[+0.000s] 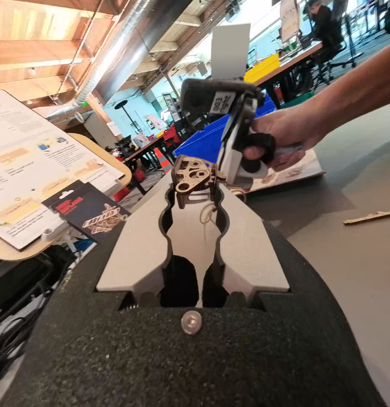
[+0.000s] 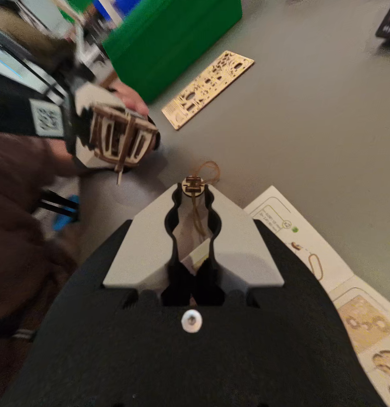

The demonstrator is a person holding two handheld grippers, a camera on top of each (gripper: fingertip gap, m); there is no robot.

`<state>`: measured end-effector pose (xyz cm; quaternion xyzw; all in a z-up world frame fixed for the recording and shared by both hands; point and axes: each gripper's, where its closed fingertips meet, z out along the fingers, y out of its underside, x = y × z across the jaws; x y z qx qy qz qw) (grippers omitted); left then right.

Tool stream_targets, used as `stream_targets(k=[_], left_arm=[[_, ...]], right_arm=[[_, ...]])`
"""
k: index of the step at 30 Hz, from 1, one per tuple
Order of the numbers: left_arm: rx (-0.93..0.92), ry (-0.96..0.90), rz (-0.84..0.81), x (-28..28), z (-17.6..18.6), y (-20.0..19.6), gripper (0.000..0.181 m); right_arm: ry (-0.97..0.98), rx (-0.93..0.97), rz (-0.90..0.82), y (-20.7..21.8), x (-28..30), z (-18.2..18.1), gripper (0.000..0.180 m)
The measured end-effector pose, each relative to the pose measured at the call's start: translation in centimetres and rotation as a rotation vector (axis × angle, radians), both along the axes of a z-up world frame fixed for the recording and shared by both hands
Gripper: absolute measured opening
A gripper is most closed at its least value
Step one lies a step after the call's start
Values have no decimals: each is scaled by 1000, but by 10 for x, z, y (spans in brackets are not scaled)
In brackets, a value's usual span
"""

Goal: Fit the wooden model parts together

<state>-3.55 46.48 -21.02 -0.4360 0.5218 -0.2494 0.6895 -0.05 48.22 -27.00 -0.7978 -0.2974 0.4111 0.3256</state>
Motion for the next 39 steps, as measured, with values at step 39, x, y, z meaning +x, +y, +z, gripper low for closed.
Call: stream_targets(k=[39], left_arm=[[130,79,332,-10,3,21,33]], right_arm=[[-170,386,-130,-12,-37,31,13]])
